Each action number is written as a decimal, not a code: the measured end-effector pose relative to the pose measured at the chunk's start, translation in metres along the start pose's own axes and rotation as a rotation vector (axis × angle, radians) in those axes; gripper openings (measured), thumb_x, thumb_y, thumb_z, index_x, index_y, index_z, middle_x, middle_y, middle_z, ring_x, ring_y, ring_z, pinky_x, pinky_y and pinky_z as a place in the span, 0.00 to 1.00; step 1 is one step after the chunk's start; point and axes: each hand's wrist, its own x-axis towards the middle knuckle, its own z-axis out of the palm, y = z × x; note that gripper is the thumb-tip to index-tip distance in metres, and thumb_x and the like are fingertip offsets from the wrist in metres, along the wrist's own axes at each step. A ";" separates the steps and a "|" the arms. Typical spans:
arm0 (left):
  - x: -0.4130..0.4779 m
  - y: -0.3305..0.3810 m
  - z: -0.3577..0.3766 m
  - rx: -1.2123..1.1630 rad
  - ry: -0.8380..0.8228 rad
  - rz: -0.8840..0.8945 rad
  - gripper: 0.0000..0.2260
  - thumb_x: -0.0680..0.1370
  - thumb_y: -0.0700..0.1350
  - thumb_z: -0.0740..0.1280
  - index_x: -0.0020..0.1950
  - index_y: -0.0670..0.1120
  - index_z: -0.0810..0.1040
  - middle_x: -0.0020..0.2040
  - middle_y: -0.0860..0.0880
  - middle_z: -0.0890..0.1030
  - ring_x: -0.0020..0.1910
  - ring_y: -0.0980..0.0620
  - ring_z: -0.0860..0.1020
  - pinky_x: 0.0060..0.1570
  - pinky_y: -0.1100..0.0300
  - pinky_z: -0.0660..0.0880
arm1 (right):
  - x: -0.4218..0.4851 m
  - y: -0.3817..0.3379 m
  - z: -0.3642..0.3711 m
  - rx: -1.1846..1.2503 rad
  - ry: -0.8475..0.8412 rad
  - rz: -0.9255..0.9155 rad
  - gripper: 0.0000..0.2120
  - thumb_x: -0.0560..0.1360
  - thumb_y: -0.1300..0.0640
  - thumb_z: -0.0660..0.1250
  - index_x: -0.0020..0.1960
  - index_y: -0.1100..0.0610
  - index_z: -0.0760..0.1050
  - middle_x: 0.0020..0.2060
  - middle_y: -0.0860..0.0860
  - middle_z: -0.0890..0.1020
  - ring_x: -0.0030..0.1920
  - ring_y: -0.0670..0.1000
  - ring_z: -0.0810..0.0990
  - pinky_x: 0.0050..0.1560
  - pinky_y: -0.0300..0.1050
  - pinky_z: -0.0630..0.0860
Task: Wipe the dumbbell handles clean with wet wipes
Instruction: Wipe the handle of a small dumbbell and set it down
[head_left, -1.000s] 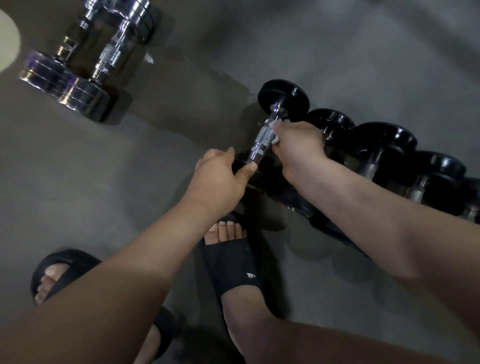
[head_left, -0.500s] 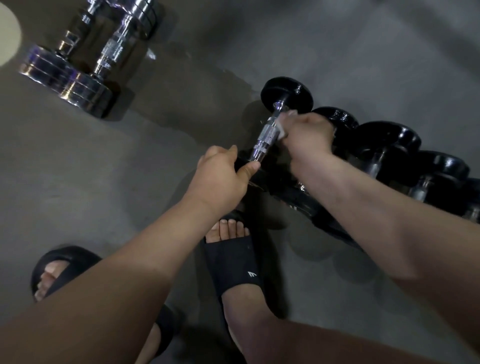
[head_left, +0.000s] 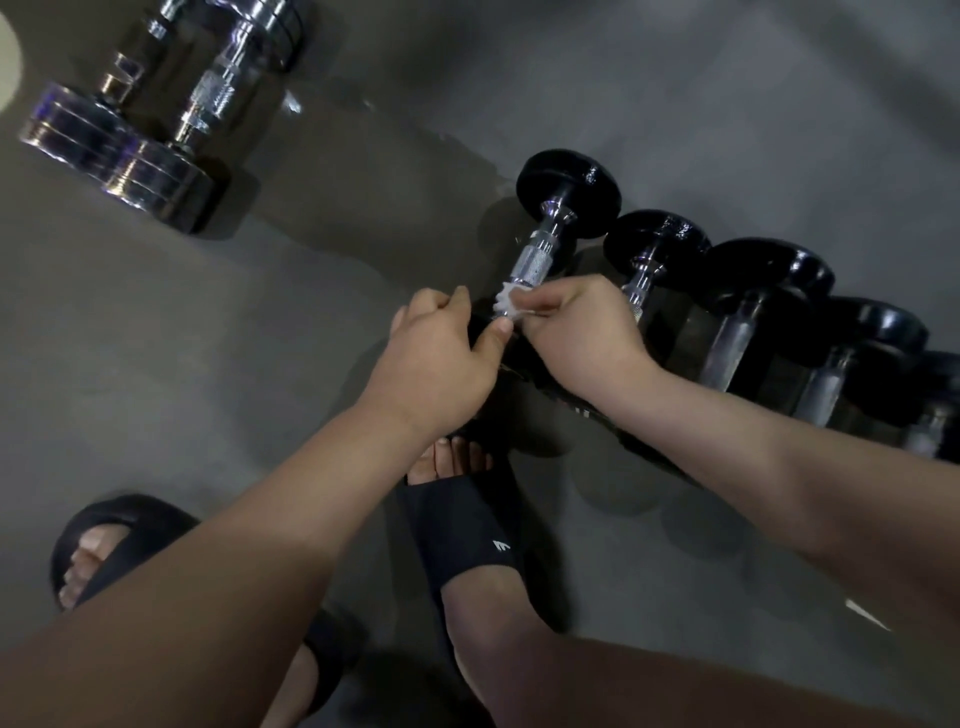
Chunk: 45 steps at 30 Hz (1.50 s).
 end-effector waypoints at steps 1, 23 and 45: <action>0.001 0.000 -0.002 -0.036 -0.008 -0.004 0.27 0.83 0.56 0.60 0.77 0.42 0.67 0.71 0.43 0.70 0.73 0.43 0.66 0.74 0.57 0.61 | 0.004 -0.003 -0.004 -0.008 -0.017 -0.023 0.04 0.75 0.56 0.74 0.47 0.49 0.86 0.46 0.42 0.87 0.50 0.38 0.84 0.59 0.37 0.78; 0.058 0.018 -0.014 -0.110 -0.009 0.190 0.09 0.72 0.46 0.78 0.51 0.49 0.85 0.45 0.52 0.84 0.45 0.55 0.82 0.50 0.60 0.78 | 0.015 0.014 -0.020 0.193 -0.070 -0.080 0.07 0.74 0.62 0.74 0.51 0.55 0.80 0.41 0.54 0.82 0.39 0.49 0.81 0.47 0.55 0.83; 0.073 0.010 -0.019 -0.106 -0.092 0.025 0.10 0.70 0.51 0.79 0.40 0.49 0.81 0.34 0.54 0.80 0.32 0.58 0.76 0.30 0.68 0.69 | 0.001 0.041 -0.035 -0.171 -0.265 -0.480 0.17 0.70 0.39 0.74 0.47 0.50 0.76 0.39 0.43 0.79 0.40 0.46 0.79 0.41 0.43 0.77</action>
